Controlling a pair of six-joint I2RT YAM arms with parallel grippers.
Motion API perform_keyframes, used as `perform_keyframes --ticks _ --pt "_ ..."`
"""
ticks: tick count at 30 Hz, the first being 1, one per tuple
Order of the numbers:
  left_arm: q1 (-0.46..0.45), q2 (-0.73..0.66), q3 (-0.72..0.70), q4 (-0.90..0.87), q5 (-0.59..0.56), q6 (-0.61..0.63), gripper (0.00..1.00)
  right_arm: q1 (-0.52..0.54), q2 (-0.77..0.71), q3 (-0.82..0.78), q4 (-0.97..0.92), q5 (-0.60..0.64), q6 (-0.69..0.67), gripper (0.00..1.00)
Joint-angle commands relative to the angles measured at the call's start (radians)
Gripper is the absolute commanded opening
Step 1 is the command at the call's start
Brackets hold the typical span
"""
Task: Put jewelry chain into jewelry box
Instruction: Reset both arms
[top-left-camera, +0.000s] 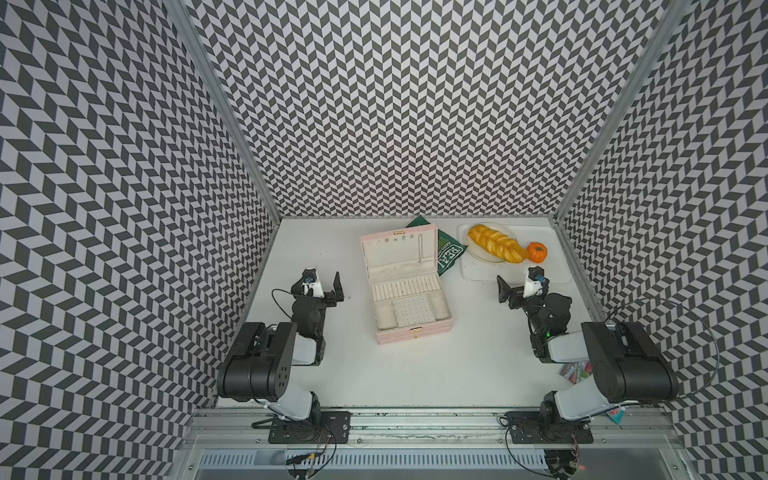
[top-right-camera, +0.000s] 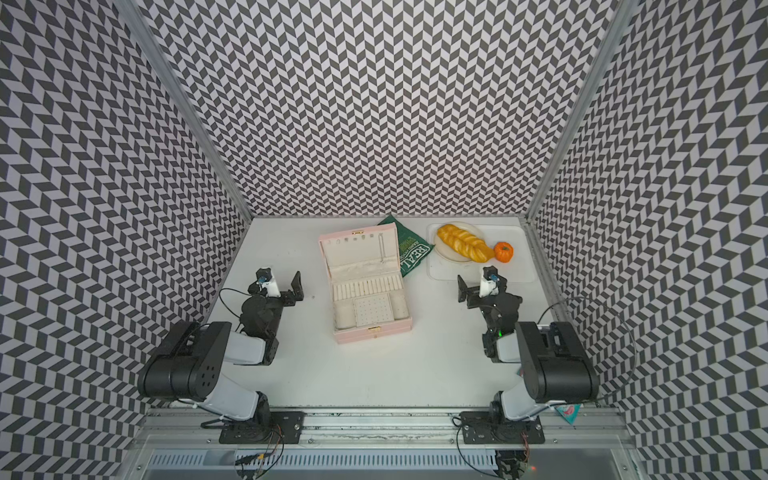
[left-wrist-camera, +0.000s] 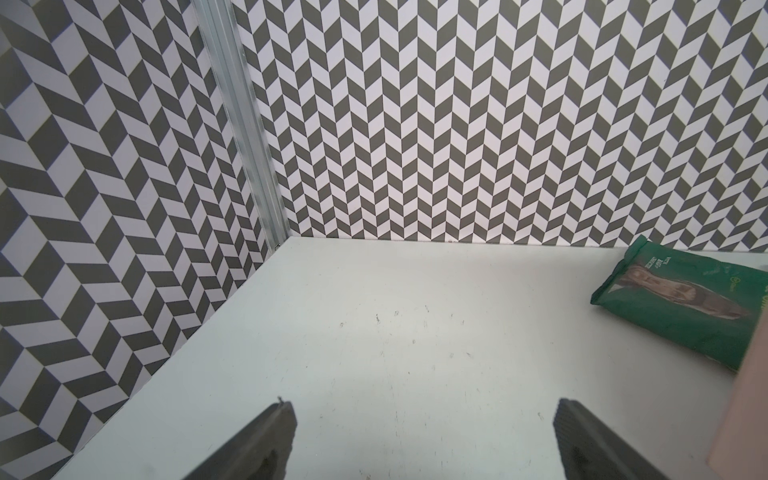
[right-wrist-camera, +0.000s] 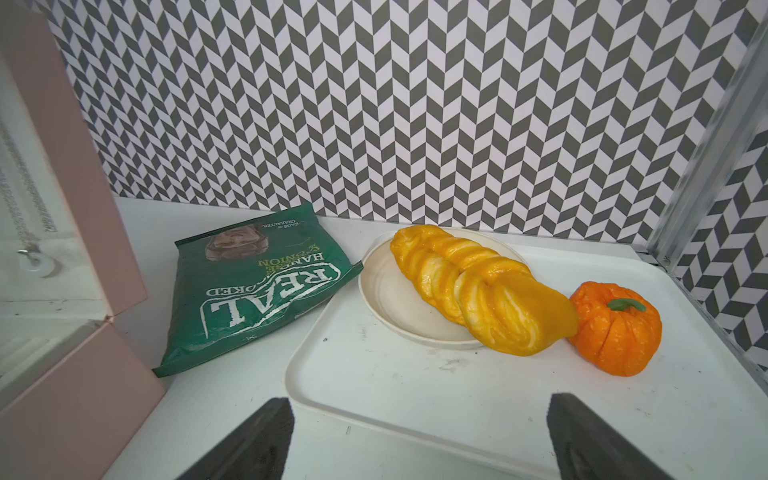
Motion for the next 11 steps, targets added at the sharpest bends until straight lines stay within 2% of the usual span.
perform_keyframes --ticks 1,11 --pt "0.006 0.008 0.008 0.036 0.013 0.007 1.0 0.004 -0.014 0.013 0.032 0.033 0.016 1.0" --pt "0.006 0.006 0.008 0.037 0.012 0.006 1.0 0.007 -0.012 0.016 0.026 0.041 0.016 1.0"
